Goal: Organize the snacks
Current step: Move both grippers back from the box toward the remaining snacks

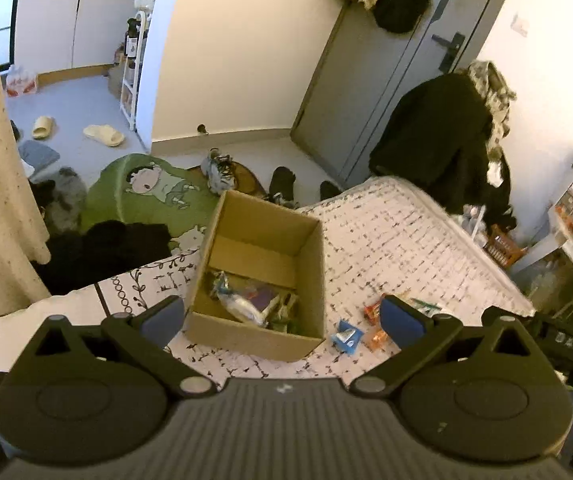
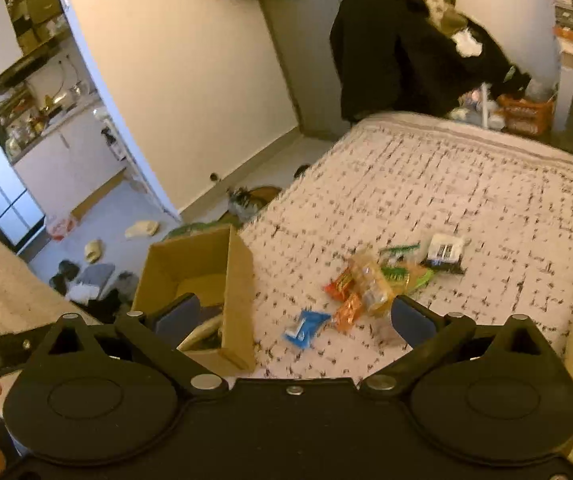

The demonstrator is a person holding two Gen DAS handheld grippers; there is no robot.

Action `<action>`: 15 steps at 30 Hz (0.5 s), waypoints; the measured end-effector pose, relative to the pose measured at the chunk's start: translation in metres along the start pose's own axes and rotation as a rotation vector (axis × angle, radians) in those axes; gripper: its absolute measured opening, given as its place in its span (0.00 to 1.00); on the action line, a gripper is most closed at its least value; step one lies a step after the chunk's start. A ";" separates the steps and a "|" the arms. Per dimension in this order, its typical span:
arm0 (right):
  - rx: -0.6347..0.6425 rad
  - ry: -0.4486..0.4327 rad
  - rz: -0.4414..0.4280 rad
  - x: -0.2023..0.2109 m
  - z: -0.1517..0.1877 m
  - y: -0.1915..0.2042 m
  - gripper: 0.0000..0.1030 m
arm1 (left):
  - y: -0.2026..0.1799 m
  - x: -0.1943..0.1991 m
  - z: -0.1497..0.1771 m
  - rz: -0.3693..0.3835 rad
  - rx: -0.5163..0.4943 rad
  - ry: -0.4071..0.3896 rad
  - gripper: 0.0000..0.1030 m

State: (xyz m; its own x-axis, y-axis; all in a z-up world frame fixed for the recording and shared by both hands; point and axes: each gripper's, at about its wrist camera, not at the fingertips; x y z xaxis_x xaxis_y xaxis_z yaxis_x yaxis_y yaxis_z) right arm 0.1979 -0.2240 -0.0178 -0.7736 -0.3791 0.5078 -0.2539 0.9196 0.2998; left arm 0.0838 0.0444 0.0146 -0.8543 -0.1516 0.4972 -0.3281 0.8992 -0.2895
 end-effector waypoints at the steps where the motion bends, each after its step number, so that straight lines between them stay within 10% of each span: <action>1: 0.009 0.006 0.004 -0.002 0.001 -0.001 1.00 | -0.004 -0.002 0.002 -0.004 -0.017 0.007 1.00; 15: -0.058 -0.001 0.027 -0.011 0.004 -0.034 0.93 | -0.019 -0.031 0.025 0.052 0.007 0.038 0.99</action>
State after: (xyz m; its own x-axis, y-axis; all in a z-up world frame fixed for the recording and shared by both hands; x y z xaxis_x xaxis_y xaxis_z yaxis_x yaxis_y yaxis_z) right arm 0.2127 -0.2505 -0.0362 -0.7801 -0.3541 0.5158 -0.1987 0.9220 0.3324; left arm 0.1065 0.0215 -0.0154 -0.8544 -0.0888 0.5121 -0.2865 0.9025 -0.3217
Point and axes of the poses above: each gripper's, at about its wrist camera, not at the fingertips, and x roughly against the way its jaws point, y to its left, z to its underside, and after that the axes turned 13 degrees about -y, right-handed
